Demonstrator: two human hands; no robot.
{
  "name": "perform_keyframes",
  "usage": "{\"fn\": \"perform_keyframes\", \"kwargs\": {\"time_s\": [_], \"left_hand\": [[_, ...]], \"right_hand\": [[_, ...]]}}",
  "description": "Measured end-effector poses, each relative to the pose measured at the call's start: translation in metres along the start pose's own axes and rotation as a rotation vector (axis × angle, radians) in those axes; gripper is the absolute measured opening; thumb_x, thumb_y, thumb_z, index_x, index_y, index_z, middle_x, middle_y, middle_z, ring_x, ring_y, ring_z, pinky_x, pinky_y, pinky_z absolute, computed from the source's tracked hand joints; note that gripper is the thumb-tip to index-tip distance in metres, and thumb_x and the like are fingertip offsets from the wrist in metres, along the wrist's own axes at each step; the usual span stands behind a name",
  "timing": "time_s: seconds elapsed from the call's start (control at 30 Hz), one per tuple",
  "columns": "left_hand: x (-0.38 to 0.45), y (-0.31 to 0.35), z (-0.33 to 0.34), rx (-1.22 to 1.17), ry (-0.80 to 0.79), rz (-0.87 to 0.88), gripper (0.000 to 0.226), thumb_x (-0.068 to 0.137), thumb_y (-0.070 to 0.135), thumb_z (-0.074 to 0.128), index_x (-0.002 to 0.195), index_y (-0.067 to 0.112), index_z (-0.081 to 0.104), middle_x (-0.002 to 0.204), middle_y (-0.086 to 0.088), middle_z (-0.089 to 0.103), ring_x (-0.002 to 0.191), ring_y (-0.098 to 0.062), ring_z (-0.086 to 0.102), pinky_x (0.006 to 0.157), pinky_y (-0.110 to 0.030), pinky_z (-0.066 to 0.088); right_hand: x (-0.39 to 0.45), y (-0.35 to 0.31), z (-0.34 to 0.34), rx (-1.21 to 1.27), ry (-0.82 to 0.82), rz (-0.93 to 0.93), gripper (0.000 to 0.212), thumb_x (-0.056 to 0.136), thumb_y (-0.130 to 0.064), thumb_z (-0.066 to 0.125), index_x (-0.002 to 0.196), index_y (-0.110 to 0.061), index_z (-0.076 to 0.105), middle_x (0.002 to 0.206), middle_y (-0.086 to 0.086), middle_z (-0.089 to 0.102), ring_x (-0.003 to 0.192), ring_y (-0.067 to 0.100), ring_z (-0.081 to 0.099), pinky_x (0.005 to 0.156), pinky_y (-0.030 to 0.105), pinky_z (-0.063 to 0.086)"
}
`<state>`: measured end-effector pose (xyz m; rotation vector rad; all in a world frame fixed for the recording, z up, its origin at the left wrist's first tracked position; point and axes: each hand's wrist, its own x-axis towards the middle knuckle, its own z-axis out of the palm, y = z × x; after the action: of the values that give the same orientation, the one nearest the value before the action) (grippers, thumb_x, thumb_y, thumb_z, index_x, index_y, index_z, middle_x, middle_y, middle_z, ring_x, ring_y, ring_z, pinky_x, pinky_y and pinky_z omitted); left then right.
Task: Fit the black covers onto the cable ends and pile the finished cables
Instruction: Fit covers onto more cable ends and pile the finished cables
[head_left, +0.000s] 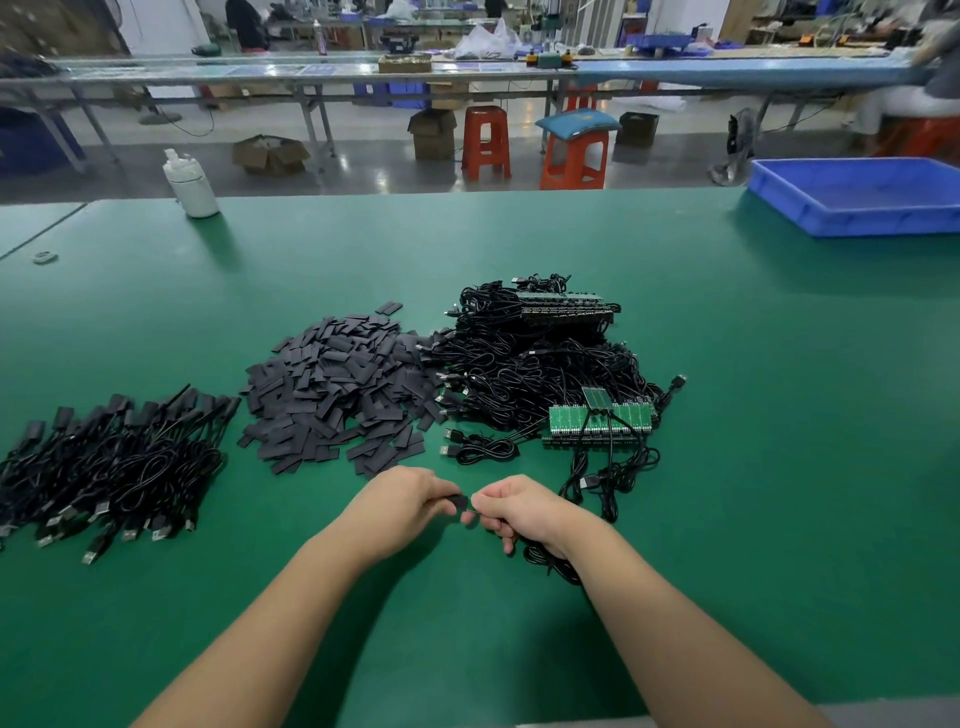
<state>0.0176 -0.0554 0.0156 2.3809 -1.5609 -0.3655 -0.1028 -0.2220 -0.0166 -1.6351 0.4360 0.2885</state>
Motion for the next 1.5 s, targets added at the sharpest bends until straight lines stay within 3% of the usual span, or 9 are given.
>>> {"fn": "perform_keyframes", "kwargs": {"time_s": [0.2, 0.3, 0.47, 0.53, 0.73, 0.9, 1.0, 1.17, 1.5], "left_hand": [[0.005, 0.010, 0.005, 0.002, -0.020, 0.017, 0.019, 0.098, 0.030, 0.054, 0.107, 0.028, 0.070, 0.095, 0.005, 0.068, 0.090, -0.014, 0.060, 0.082, -0.031, 0.048], [0.004, 0.011, 0.008, 0.057, 0.001, 0.020, 0.020, 0.100, 0.032, 0.050, 0.110, 0.026, 0.067, 0.096, 0.003, 0.065, 0.091, -0.017, 0.060, 0.081, -0.033, 0.048], [-0.004, 0.012, 0.012, 0.106, 0.300, 0.091, 0.011, 0.091, 0.019, 0.066, 0.100, 0.022, 0.072, 0.091, 0.005, 0.067, 0.086, -0.018, 0.064, 0.069, -0.032, 0.054], [-0.008, 0.010, 0.014, 0.122, 0.353, 0.132, 0.015, 0.082, 0.009, 0.075, 0.094, 0.018, 0.074, 0.089, 0.003, 0.068, 0.081, -0.020, 0.066, 0.062, -0.031, 0.055], [-0.013, 0.000, 0.022, 0.131, 0.295, 0.179, 0.028, 0.080, 0.016, 0.080, 0.107, 0.013, 0.075, 0.094, 0.001, 0.072, 0.082, -0.020, 0.069, 0.066, -0.027, 0.057], [-0.015, 0.000, 0.024, 0.060, 0.247, 0.126, 0.030, 0.095, 0.033, 0.062, 0.122, 0.020, 0.068, 0.100, 0.000, 0.066, 0.089, -0.022, 0.065, 0.076, -0.031, 0.053], [-0.016, 0.003, 0.025, 0.023, 0.241, 0.107, 0.030, 0.099, 0.036, 0.054, 0.123, 0.022, 0.067, 0.105, 0.002, 0.065, 0.093, -0.021, 0.064, 0.081, -0.032, 0.051], [-0.018, 0.008, 0.027, -0.043, 0.264, 0.100, 0.026, 0.099, 0.027, 0.057, 0.119, 0.015, 0.070, 0.105, -0.002, 0.068, 0.093, -0.023, 0.065, 0.083, -0.033, 0.052], [-0.012, 0.011, 0.034, 0.042, 0.160, 0.085, 0.025, 0.102, 0.028, 0.050, 0.119, 0.020, 0.067, 0.103, 0.001, 0.062, 0.089, -0.020, 0.062, 0.077, -0.030, 0.049]], "right_hand": [[-0.001, 0.001, -0.001, -0.009, 0.000, -0.026, 0.031, 0.104, -0.021, 0.052, 0.076, -0.014, 0.065, 0.060, -0.006, 0.054, 0.052, 0.007, 0.048, 0.061, 0.028, 0.055], [-0.002, 0.002, -0.001, -0.002, -0.018, -0.036, 0.030, 0.104, -0.022, 0.052, 0.079, -0.011, 0.065, 0.063, -0.003, 0.059, 0.051, 0.008, 0.050, 0.061, 0.027, 0.056], [0.000, 0.000, -0.002, 0.118, -0.011, 0.014, 0.039, 0.107, -0.035, 0.043, 0.108, -0.006, 0.070, 0.084, 0.005, 0.074, 0.059, 0.011, 0.057, 0.062, 0.027, 0.056], [0.001, 0.000, -0.005, 0.153, -0.041, 0.031, 0.040, 0.107, -0.034, 0.044, 0.108, -0.005, 0.071, 0.086, 0.007, 0.074, 0.061, 0.012, 0.059, 0.063, 0.028, 0.057], [0.002, -0.001, -0.004, 0.048, -0.016, 0.017, 0.019, 0.101, -0.018, 0.057, 0.093, -0.007, 0.070, 0.073, 0.001, 0.069, 0.055, 0.009, 0.057, 0.059, 0.027, 0.056], [0.001, -0.001, 0.002, -0.100, 0.071, -0.017, 0.020, 0.100, -0.021, 0.058, 0.092, -0.008, 0.072, 0.065, -0.008, 0.065, 0.047, 0.003, 0.046, 0.045, 0.019, 0.041], [0.000, 0.001, 0.000, -0.087, 0.076, -0.012, 0.021, 0.099, -0.022, 0.059, 0.100, -0.007, 0.074, 0.070, -0.008, 0.068, 0.047, 0.001, 0.045, 0.045, 0.017, 0.039], [-0.003, 0.002, -0.002, -0.054, 0.037, -0.019, 0.017, 0.100, -0.018, 0.058, 0.097, -0.014, 0.074, 0.085, 0.000, 0.077, 0.050, 0.002, 0.050, 0.048, 0.018, 0.043], [-0.002, 0.004, 0.005, 0.017, 0.051, -0.004, 0.020, 0.103, -0.011, 0.053, 0.109, -0.001, 0.070, 0.098, 0.011, 0.075, 0.060, 0.009, 0.060, 0.057, 0.021, 0.054]]}}
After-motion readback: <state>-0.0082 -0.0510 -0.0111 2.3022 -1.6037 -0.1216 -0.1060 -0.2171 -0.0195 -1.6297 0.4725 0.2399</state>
